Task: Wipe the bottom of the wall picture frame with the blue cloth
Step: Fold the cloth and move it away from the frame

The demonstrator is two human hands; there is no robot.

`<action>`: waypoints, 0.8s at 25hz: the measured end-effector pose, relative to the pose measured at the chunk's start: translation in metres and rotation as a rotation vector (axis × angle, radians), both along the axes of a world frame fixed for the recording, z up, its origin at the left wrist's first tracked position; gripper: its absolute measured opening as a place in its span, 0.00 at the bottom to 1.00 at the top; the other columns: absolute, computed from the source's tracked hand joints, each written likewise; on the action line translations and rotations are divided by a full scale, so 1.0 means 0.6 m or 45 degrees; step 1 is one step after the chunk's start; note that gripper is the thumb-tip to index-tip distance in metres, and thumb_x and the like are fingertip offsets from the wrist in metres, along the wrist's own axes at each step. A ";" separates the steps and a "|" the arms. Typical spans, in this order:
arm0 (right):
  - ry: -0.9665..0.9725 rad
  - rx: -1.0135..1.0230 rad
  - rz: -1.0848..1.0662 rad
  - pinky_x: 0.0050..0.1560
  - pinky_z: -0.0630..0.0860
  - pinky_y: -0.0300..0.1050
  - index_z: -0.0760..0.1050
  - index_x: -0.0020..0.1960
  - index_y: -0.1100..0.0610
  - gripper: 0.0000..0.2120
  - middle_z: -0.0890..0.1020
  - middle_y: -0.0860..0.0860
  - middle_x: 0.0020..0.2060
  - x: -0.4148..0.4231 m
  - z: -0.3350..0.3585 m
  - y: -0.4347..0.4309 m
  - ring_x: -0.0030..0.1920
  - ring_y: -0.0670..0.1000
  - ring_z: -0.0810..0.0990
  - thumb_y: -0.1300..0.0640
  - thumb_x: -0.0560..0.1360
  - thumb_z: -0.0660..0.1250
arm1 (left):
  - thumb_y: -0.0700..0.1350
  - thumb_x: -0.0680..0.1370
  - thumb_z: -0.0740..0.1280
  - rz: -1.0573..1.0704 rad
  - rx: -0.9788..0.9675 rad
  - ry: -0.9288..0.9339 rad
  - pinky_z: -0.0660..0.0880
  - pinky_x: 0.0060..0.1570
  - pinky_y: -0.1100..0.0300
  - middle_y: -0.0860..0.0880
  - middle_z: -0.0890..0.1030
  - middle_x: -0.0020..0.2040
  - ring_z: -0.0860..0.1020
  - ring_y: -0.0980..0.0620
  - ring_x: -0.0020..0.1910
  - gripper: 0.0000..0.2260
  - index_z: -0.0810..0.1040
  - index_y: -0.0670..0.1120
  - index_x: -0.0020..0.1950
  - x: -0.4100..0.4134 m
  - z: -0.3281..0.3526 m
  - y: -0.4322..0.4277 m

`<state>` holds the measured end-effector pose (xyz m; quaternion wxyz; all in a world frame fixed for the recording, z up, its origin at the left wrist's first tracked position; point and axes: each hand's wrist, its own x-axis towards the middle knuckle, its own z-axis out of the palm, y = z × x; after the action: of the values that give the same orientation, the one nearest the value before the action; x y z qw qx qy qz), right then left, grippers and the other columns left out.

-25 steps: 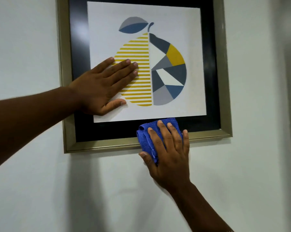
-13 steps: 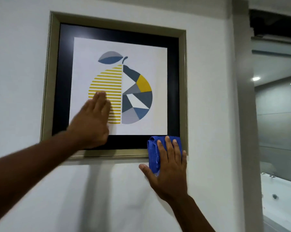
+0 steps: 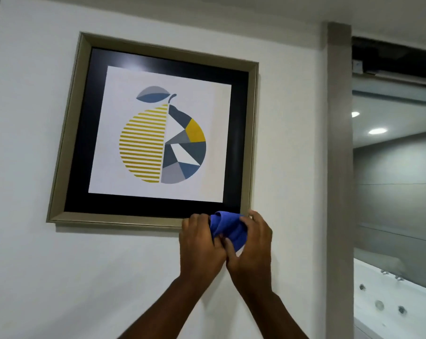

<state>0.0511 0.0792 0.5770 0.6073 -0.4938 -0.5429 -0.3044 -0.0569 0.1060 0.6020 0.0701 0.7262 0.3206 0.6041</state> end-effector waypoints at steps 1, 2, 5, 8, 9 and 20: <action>0.121 0.030 0.063 0.69 0.66 0.39 0.65 0.70 0.54 0.32 0.72 0.51 0.69 0.004 -0.012 -0.008 0.68 0.49 0.70 0.57 0.70 0.75 | 0.38 0.75 0.69 -0.125 -0.010 -0.087 0.73 0.47 0.65 0.48 0.75 0.48 0.75 0.49 0.48 0.09 0.72 0.46 0.51 0.002 -0.014 -0.011; 0.229 0.036 0.135 0.68 0.63 0.33 0.62 0.71 0.51 0.36 0.71 0.46 0.69 0.006 -0.028 -0.016 0.68 0.43 0.69 0.56 0.69 0.76 | 0.36 0.75 0.69 -0.212 -0.029 -0.167 0.74 0.45 0.67 0.48 0.76 0.46 0.76 0.51 0.45 0.10 0.72 0.47 0.50 0.005 -0.030 -0.022; 0.468 -0.045 0.342 0.57 0.70 0.23 0.63 0.70 0.43 0.35 0.77 0.29 0.56 0.016 -0.096 -0.044 0.58 0.34 0.76 0.48 0.67 0.75 | 0.33 0.75 0.70 -0.320 -0.092 -0.343 0.77 0.39 0.71 0.53 0.78 0.39 0.78 0.59 0.40 0.13 0.72 0.50 0.48 0.013 -0.100 -0.043; 0.594 -0.184 0.386 0.45 0.77 0.29 0.71 0.59 0.42 0.23 0.82 0.35 0.45 0.038 -0.200 -0.071 0.48 0.41 0.82 0.51 0.68 0.76 | 0.36 0.74 0.72 -0.372 -0.233 -0.333 0.73 0.36 0.77 0.59 0.77 0.37 0.77 0.66 0.38 0.10 0.75 0.49 0.47 0.031 -0.197 -0.060; 0.622 -0.238 0.361 0.43 0.78 0.30 0.74 0.57 0.45 0.20 0.83 0.38 0.44 0.045 -0.242 -0.080 0.46 0.42 0.82 0.52 0.68 0.77 | 0.37 0.74 0.72 -0.374 -0.310 -0.315 0.72 0.35 0.77 0.59 0.77 0.37 0.77 0.65 0.37 0.08 0.77 0.47 0.49 0.038 -0.239 -0.063; 1.117 -1.097 -0.042 0.37 0.71 0.22 0.79 0.57 0.55 0.17 0.83 0.44 0.41 0.112 -0.821 -0.227 0.40 0.40 0.81 0.57 0.69 0.76 | 0.34 0.74 0.70 -0.267 -1.397 0.118 0.73 0.27 0.74 0.53 0.77 0.37 0.76 0.57 0.33 0.07 0.78 0.41 0.50 0.109 -0.844 -0.152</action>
<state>0.1185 -0.0568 0.0847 0.5152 -0.7823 -0.3090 0.1646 0.0087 0.0148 0.0954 0.4830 0.6371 0.5168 0.3061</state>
